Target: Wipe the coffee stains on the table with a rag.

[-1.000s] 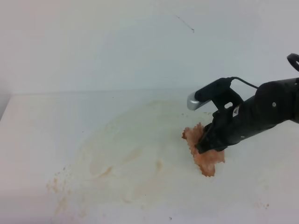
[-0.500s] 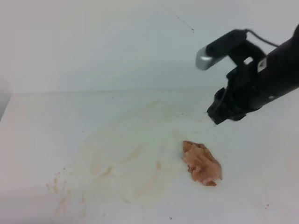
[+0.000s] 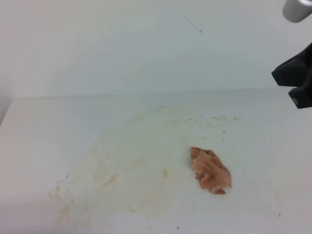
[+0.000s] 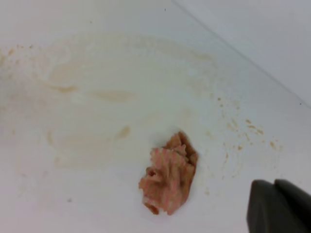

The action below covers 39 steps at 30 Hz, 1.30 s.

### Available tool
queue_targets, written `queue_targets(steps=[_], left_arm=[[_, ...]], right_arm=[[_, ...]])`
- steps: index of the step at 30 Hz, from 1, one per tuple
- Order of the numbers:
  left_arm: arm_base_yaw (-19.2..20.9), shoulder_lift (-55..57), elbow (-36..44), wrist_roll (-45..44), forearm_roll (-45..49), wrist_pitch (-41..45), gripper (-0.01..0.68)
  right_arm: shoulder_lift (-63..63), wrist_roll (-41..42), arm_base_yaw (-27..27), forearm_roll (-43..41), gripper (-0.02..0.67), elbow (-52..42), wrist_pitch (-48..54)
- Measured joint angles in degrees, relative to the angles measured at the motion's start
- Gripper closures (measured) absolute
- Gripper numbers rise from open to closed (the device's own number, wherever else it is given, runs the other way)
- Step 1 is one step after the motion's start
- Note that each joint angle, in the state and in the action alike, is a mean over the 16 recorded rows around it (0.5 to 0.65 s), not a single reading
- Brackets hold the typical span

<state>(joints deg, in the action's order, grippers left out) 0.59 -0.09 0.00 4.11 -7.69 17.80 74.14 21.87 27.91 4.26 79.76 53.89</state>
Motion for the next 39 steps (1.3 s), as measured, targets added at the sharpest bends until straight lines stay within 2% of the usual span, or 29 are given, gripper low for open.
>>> queue_targets(steps=[12, 19, 24, 31, 35, 39], left_arm=[[0.00, 0.09, 0.00, 0.00, -0.07, 0.00, 0.675], [0.00, 0.09, 0.00, 0.00, -0.18, 0.00, 0.675], [0.00, 0.09, 0.00, 0.00, -0.24, 0.00, 0.675], [0.00, 0.09, 0.00, 0.00, -0.24, 0.00, 0.675], [0.00, 0.09, 0.00, 0.00, -0.24, 0.00, 0.675], [0.00, 0.09, 0.00, 0.00, -0.24, 0.00, 0.675]], right_arm=[[-4.23, 1.20, -0.68, -3.19, 0.648, -0.19, -1.00], [-13.98, -2.14, -5.48, -4.04, 0.648, -5.16, -10.07], [-25.07, -6.14, -11.01, -1.46, 0.648, -15.73, -22.90], [-45.13, -9.75, -19.60, 3.19, 0.648, -38.55, -39.94], [-56.99, -9.77, -23.82, 4.54, 0.648, -51.57, -45.17], [-66.25, -9.06, -27.16, 4.97, 0.648, -61.95, -46.03]])
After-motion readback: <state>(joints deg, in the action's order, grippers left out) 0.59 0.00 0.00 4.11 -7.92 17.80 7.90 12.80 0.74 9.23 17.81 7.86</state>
